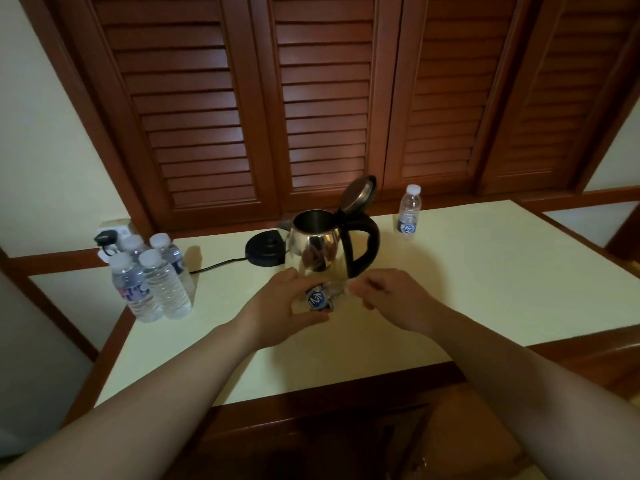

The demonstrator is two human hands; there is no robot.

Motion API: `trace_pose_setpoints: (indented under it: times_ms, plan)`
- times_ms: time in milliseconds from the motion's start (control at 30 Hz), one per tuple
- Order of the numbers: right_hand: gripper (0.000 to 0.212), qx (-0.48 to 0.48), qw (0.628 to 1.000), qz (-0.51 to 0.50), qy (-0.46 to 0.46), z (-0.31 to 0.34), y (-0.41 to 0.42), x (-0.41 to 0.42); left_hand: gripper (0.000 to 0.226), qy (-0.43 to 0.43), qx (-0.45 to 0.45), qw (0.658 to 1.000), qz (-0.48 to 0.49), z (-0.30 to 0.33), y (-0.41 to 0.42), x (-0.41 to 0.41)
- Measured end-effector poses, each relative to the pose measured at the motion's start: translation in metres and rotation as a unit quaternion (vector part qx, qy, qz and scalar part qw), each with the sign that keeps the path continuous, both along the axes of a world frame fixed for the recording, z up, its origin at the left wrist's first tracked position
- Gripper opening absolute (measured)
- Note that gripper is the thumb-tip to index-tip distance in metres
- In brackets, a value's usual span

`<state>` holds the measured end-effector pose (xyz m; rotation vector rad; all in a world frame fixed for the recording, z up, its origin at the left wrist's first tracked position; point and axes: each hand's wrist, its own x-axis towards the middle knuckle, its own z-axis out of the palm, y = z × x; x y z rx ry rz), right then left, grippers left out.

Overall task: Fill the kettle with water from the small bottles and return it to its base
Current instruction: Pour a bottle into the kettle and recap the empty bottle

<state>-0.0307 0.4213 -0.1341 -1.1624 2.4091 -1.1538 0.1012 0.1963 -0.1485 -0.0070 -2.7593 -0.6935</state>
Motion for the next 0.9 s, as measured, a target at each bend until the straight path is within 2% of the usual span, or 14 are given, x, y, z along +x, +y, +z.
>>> trace_pose_setpoints:
  times_ms: [100,167,300,333,400,433,533,667,767,900]
  plan:
    - [0.021,-0.031,0.999,0.025,-0.023,0.004,0.023,-0.013,0.064,0.010,0.021,1.000,-0.012,-0.001,0.021,-0.013]
    - [0.018,-0.010,0.999,0.030,-0.007,0.003,0.036,-0.023,0.060,0.016,0.030,0.999,-0.030,-0.004,0.036,-0.021]
    - [0.047,0.034,0.999,-0.023,0.004,-0.001,0.056,-0.046,0.064,0.011,0.007,1.000,-0.014,-0.009,0.065,-0.048]
    - [0.046,0.029,0.999,-0.036,-0.002,-0.002,0.061,-0.054,0.064,0.011,-0.002,1.000,-0.008,-0.009,0.071,-0.056]
    - [0.027,-0.007,0.999,-0.028,-0.046,-0.003,0.073,-0.069,0.067,0.017,0.005,1.000,-0.007,-0.011,0.082,-0.070]
    - [0.023,-0.019,0.998,-0.014,-0.057,-0.003,0.079,-0.077,0.068,0.020,0.018,1.000,-0.006,-0.013,0.086,-0.077]
    - [0.019,0.021,1.000,0.004,-0.021,-0.003,0.094,-0.101,0.065,0.019,0.041,0.999,0.003,-0.015,0.103,-0.094]
    - [0.038,0.046,0.998,0.001,0.031,-0.004,0.102,-0.130,0.066,0.008,0.060,0.998,0.026,-0.011,0.127,-0.114]
    - [0.042,0.046,0.999,0.009,0.017,-0.004,0.109,-0.152,0.060,0.001,0.062,0.997,0.045,-0.006,0.138,-0.126]
    - [0.072,0.108,0.994,-0.022,0.007,-0.019,0.120,-0.188,0.056,0.012,0.098,0.991,0.090,-0.002,0.149,-0.141]
